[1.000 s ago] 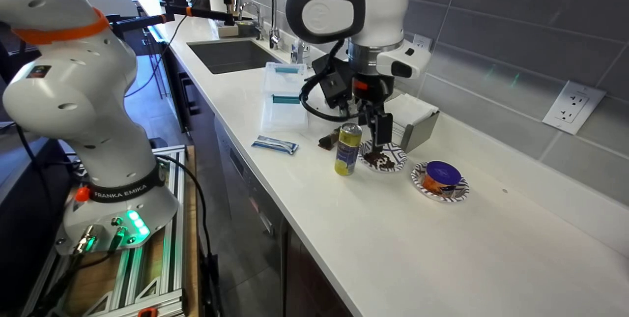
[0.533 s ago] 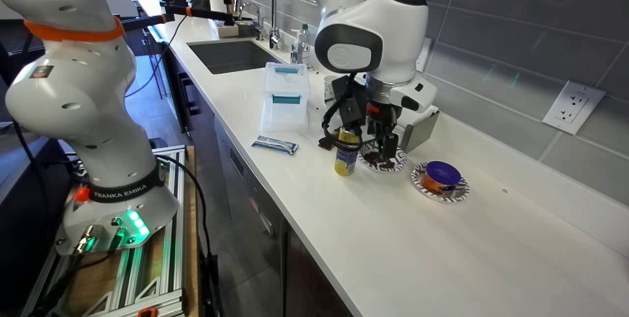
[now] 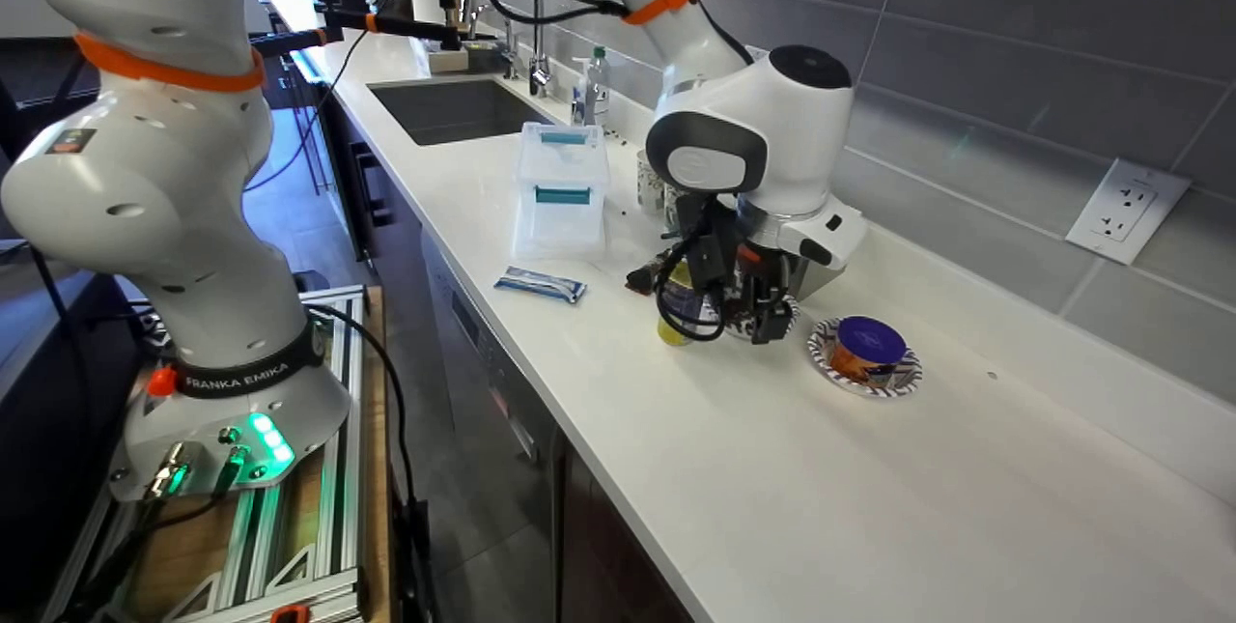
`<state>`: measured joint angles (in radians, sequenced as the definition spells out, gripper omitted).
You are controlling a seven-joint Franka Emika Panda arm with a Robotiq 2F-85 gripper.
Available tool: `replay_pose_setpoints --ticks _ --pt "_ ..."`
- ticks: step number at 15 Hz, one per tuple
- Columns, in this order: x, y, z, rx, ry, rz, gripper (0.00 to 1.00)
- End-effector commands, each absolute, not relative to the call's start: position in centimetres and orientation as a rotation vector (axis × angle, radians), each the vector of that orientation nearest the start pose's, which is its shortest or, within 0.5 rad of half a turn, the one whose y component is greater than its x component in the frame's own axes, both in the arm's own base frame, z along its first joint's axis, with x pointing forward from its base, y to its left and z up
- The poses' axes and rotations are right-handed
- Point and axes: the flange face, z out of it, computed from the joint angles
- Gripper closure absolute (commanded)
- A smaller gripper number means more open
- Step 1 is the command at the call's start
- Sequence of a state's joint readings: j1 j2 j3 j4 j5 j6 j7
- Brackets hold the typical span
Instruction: Move the bowl on the left to the right.
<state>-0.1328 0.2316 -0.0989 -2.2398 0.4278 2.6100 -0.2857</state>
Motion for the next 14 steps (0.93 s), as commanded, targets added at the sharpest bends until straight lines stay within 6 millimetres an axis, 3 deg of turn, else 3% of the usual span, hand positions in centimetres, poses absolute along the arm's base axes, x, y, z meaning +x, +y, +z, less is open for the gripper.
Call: replay_pose_setpoints --ticks 1,5,7,10,14 --pt "55.7 -13.2 25.1 -2.879 0.478 -0.334 0.28" --pt "57.4 -11.3 23.0 -2.833 0.498 -0.359 0.25" --pt "58.0 -10.7 22.4 -2.823 0.503 -0.367 0.34" --pt "58.0 -10.7 22.0 -2.814 0.505 -0.355 0.56" --pt "57.2 -11.9 22.5 -2.792 0.528 -0.349 0.72"
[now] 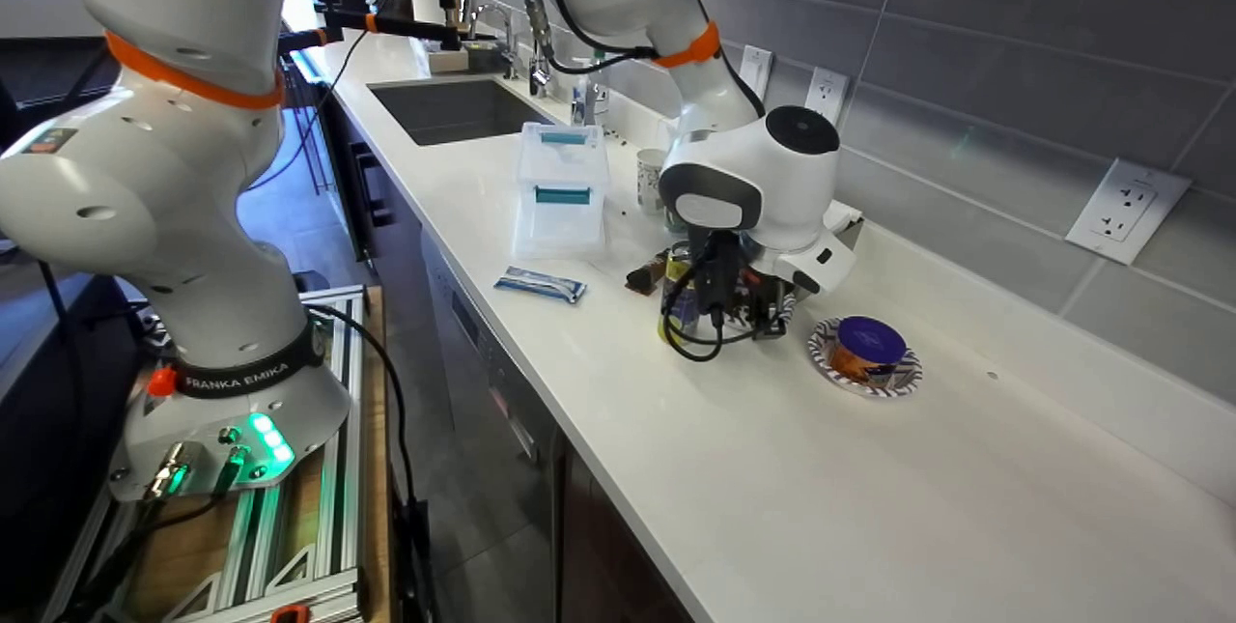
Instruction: Move the bowl on the left to the right.
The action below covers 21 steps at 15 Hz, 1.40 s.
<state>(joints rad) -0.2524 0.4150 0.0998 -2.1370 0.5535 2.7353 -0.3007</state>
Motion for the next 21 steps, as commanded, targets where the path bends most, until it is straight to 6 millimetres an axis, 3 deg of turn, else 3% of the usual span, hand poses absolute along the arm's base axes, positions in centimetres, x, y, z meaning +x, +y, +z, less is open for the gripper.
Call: replay_pose_setpoints --ticks 1,2,4,5,6,15,18,21 --pt "57.1 -12.2 22.7 -2.787 0.535 -0.353 0.76" --pt "56.8 -12.7 22.8 -2.783 0.538 -0.356 0.87" --pt "56.3 -13.6 23.1 -2.77 0.545 -0.359 0.9" --pt "56.1 -14.0 23.3 -2.761 0.549 -0.363 0.98" --pt "55.9 -14.4 23.5 -2.749 0.556 -0.366 1.0" --pt "52.1 -17.5 27.8 -2.666 0.446 -0.379 0.99" --pt "50.6 -19.3 30.1 -2.658 0.422 -0.436 0.99" --pt "48.7 -22.5 32.6 -2.658 0.463 -0.518 0.99"
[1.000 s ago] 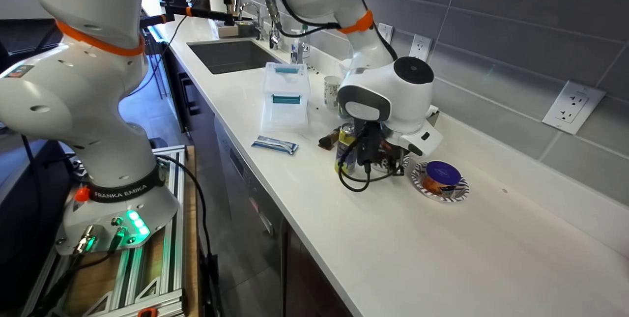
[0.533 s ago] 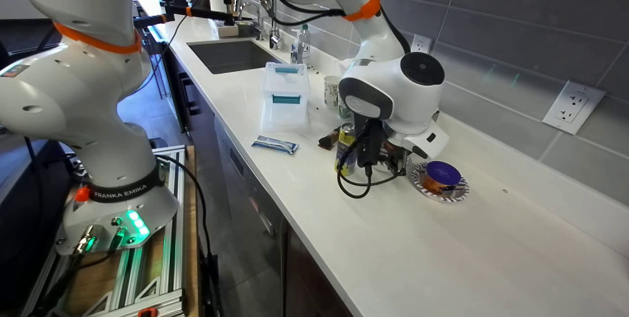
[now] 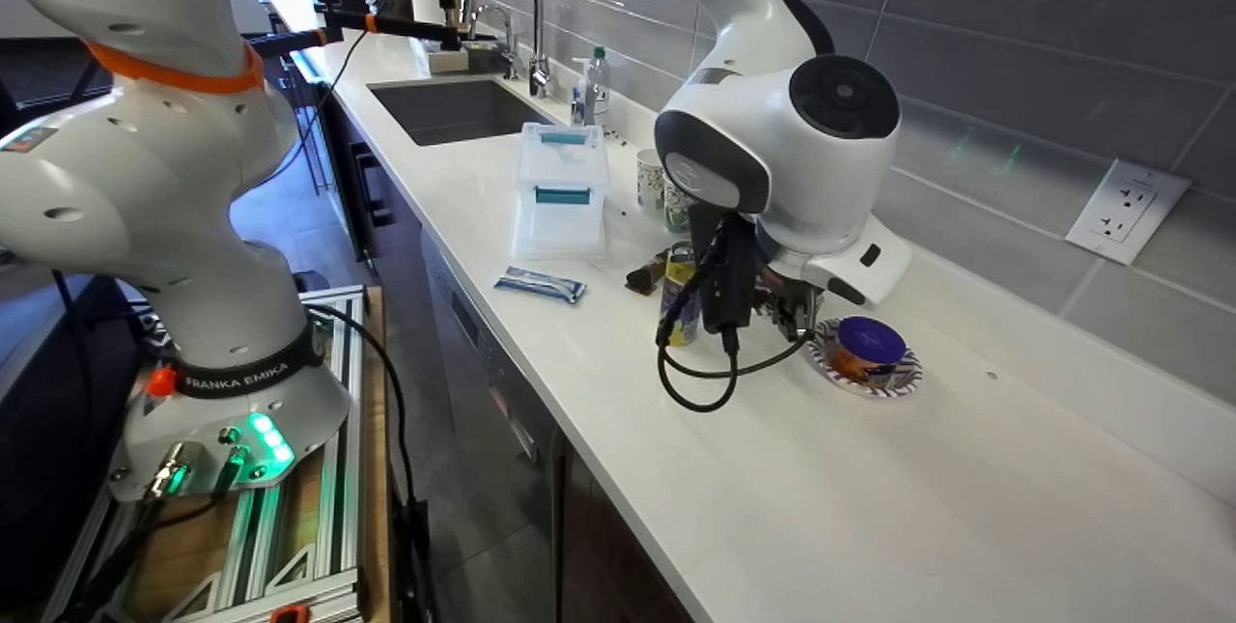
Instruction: Move the bowl on the left to the right.
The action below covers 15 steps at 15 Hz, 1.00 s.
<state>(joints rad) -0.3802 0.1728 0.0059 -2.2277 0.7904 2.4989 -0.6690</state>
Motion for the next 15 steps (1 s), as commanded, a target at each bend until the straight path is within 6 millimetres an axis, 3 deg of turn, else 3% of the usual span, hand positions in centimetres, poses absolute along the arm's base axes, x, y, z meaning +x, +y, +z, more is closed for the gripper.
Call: replay_pose_setpoints --ticks 1,6,7,8,13,15 --pt "48.1 -23.7 33.4 -2.656 0.493 -0.553 0.99" --pt "45.3 -29.7 36.0 -2.604 0.79 -0.73 0.99" --pt "45.2 -30.3 36.0 -2.548 0.816 -0.695 0.99" --pt "45.8 -29.9 36.1 -2.616 0.745 -0.695 0.97" --pt "45.2 -30.6 36.1 -2.584 0.798 -0.701 0.99" --pt "46.2 -31.6 34.8 -2.57 0.899 -0.734 0.99"
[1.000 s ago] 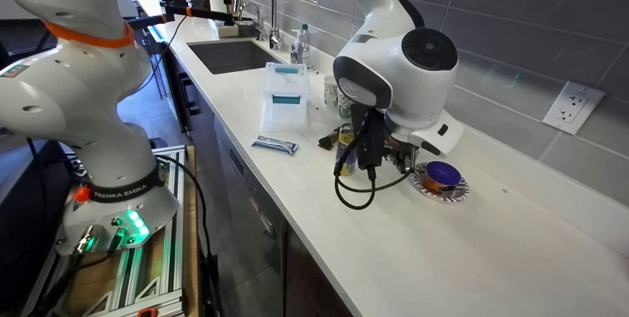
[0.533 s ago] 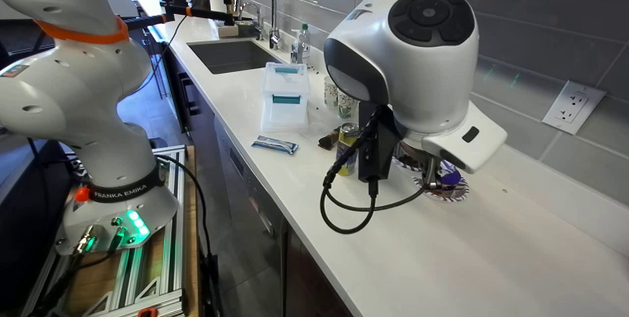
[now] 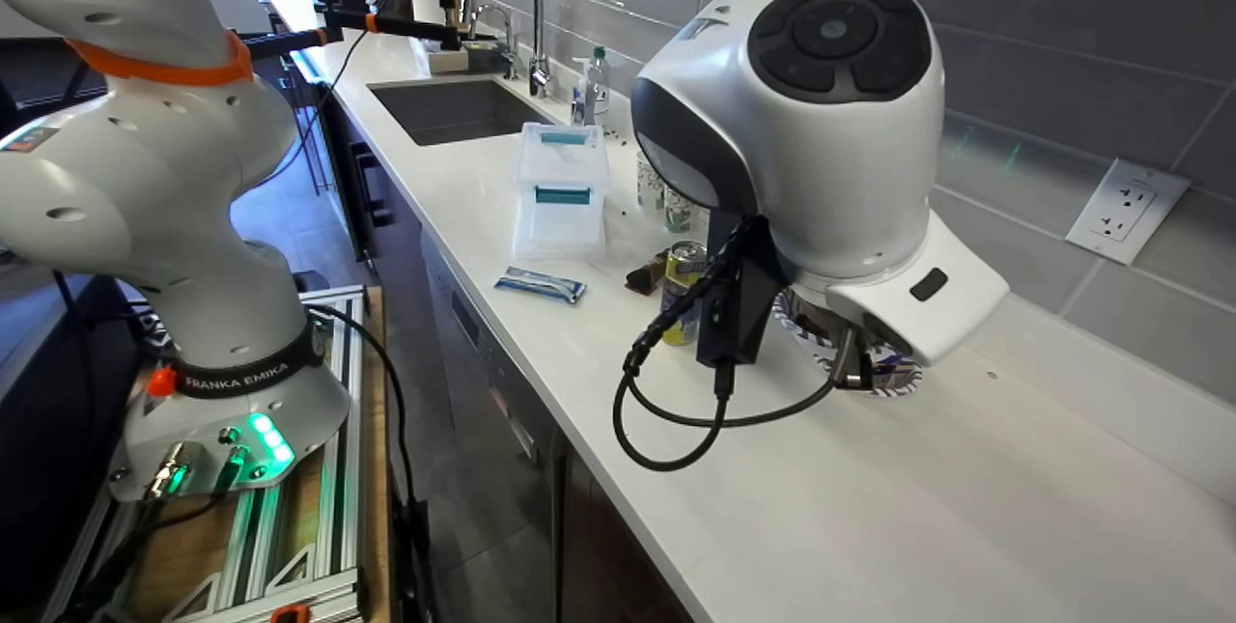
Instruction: Move the bowl on the left to the right.
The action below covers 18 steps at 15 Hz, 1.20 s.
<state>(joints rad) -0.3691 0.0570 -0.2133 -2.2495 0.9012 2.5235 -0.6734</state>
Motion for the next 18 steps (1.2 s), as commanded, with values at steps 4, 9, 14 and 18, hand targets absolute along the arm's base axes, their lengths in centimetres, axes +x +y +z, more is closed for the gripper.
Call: replay_pose_setpoints --ticks 4,9,14,18 --pt "47.9 -33.6 32.2 -2.464 1.147 -0.805 0.99" --pt "49.8 -35.9 28.5 -2.325 1.366 -0.857 0.99" --pt "51.8 -37.3 24.9 -2.211 1.476 -0.875 0.99" --pt "52.7 -38.0 22.3 -2.166 1.529 -0.867 0.99"
